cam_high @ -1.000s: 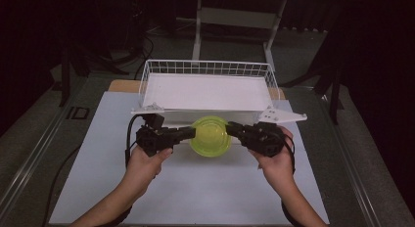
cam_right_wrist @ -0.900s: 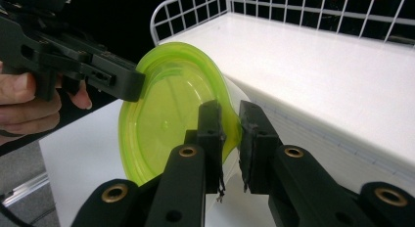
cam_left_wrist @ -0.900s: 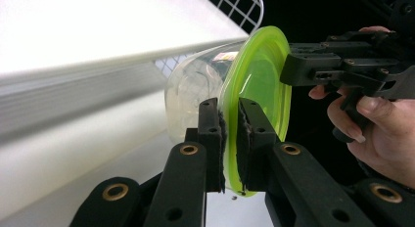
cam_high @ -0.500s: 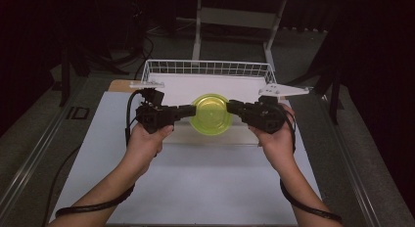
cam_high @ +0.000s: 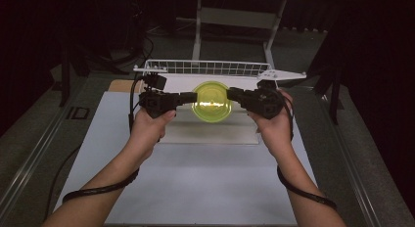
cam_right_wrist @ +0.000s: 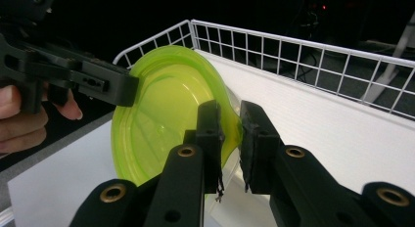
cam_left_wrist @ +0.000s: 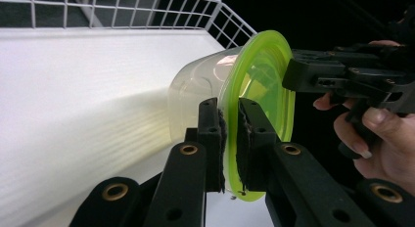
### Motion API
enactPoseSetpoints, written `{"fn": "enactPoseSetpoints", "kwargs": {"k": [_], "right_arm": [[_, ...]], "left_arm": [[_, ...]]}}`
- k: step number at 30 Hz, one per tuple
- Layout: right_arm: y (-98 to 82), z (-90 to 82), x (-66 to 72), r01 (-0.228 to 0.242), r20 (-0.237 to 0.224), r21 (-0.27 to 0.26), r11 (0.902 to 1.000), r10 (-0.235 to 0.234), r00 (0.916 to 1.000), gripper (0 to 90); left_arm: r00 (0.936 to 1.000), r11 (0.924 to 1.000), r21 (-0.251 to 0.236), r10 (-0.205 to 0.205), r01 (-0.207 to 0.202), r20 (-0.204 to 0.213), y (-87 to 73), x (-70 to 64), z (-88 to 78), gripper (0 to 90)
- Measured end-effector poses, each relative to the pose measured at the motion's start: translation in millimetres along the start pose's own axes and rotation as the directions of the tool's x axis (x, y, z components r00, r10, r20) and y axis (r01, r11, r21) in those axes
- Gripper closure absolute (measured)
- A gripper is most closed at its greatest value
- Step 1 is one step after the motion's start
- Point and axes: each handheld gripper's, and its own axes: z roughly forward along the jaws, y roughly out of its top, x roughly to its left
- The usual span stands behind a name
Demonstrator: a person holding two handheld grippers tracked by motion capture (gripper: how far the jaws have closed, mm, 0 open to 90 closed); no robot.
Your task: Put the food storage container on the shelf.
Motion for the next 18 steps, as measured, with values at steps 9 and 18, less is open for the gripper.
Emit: {"fn": "enactPoseSetpoints", "kwargs": {"k": [9, 18], "right_arm": [[1.6, 12.5, -11.2, -0.030, 0.013, 0.031, 0.9991, 0.030, 0.9995, 79.6], [3.7, 16.4, -18.1, -0.052, 0.023, 0.037, 0.9980, 0.051, 0.9984, 79.6]], "left_arm": [[0.9990, 0.9987, 0.028, -0.043, 0.043, -0.009, 6.1, 11.9, 11.1, 82.3], [0.9987, 0.9987, 0.013, -0.049, 0.049, -0.014, 11.5, 15.6, 17.5, 81.9]]}}
